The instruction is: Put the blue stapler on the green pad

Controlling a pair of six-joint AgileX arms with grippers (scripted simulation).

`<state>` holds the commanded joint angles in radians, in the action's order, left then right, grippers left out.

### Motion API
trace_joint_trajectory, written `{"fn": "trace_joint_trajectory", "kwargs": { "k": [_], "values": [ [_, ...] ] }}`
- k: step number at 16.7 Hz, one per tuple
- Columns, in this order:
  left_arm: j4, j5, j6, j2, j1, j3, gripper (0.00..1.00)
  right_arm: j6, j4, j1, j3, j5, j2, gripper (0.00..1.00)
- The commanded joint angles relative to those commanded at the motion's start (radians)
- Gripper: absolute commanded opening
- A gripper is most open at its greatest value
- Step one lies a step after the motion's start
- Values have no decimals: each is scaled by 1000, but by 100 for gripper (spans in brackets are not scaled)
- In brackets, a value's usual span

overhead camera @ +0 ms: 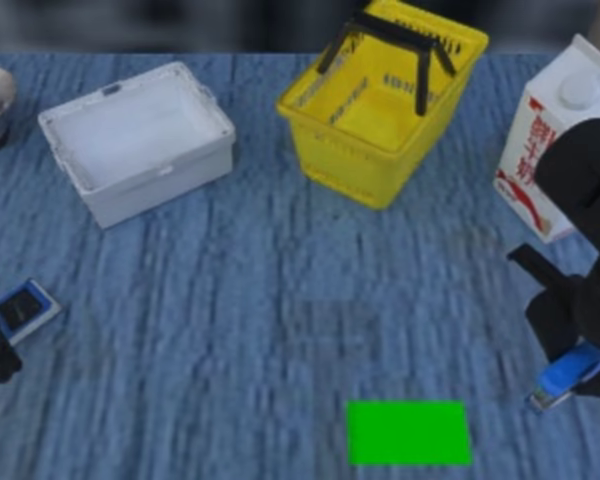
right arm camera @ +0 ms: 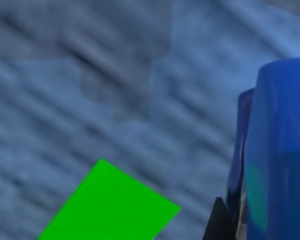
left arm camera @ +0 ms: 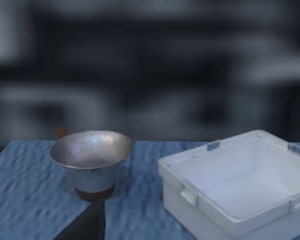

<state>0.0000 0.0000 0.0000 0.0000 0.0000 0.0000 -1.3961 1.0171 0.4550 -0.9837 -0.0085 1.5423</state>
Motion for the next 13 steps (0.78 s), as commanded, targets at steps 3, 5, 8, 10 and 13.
{"fn": "trace_joint_trajectory", "kwargs": {
  "k": [3, 5, 8, 10, 13],
  "values": [
    [0, 0, 0, 0, 0, 0, 100, 30, 2, 7, -9, 0, 5, 0],
    [0, 0, 0, 0, 0, 0, 100, 101, 10, 22, -30, -1, 18, 0],
    [0, 0, 0, 0, 0, 0, 100, 279, 30, 57, -77, -1, 52, 0],
    [0, 0, 0, 0, 0, 0, 100, 429, 47, 84, -110, -2, 79, 0],
    [0, 0, 0, 0, 0, 0, 100, 693, 77, 128, -158, -4, 125, 0]
  ]
}}
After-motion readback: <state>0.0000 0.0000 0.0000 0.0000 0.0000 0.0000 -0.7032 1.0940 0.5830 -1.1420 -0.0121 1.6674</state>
